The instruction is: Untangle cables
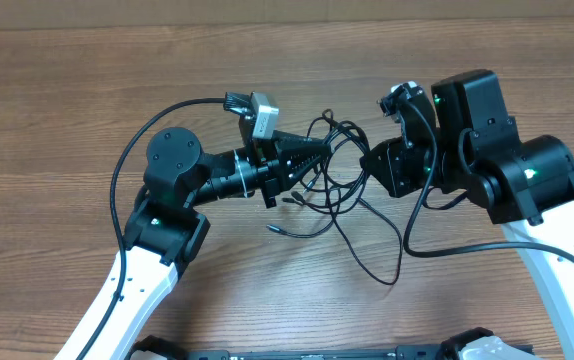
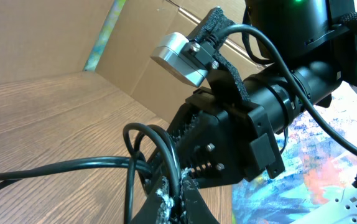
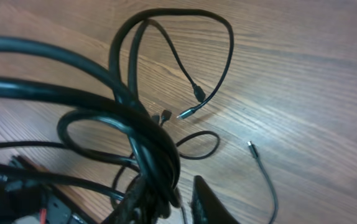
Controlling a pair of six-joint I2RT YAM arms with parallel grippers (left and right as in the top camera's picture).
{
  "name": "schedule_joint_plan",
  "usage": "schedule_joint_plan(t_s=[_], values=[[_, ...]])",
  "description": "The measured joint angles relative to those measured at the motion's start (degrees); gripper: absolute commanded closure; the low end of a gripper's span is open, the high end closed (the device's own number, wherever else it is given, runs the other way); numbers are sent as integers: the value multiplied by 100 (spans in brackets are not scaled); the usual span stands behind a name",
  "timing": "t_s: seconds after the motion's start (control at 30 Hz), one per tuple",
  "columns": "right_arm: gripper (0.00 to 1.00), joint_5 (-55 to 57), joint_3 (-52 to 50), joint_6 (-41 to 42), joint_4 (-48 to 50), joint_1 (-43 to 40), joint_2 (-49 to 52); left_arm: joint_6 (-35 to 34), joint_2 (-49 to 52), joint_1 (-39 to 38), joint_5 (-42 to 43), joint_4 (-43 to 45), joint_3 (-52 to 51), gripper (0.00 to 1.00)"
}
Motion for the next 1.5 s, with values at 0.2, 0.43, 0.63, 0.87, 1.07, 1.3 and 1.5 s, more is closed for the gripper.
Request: schedule_joint_plan(t_s=[0.2,0.43,0.63,0.87,1.07,1.3,1.5], values=[[96,-39,0,20,-7,0,0,-2,2,2,-44,4,0,96],[96,7,-2,26,2,-2,-61,-2,0,2,-442,-358,0,96],[96,120,0,186,605,-2,-1193,-4,0,0,-1071,-1045,0,96],[96,876,-2,671,935,-2,-2096,-4,2,0,-1401,-1460,4,96],[23,1128,4,791,640,-2,-2155,-11,2,2,-1307,-1224,4,96],[0,1128,2,796,487,-2,-1552,-136,2,0,-509,-168,4,96],[0,1119,2,793,485,-2,-1027,-247,2,2,-317,-111,4,96]])
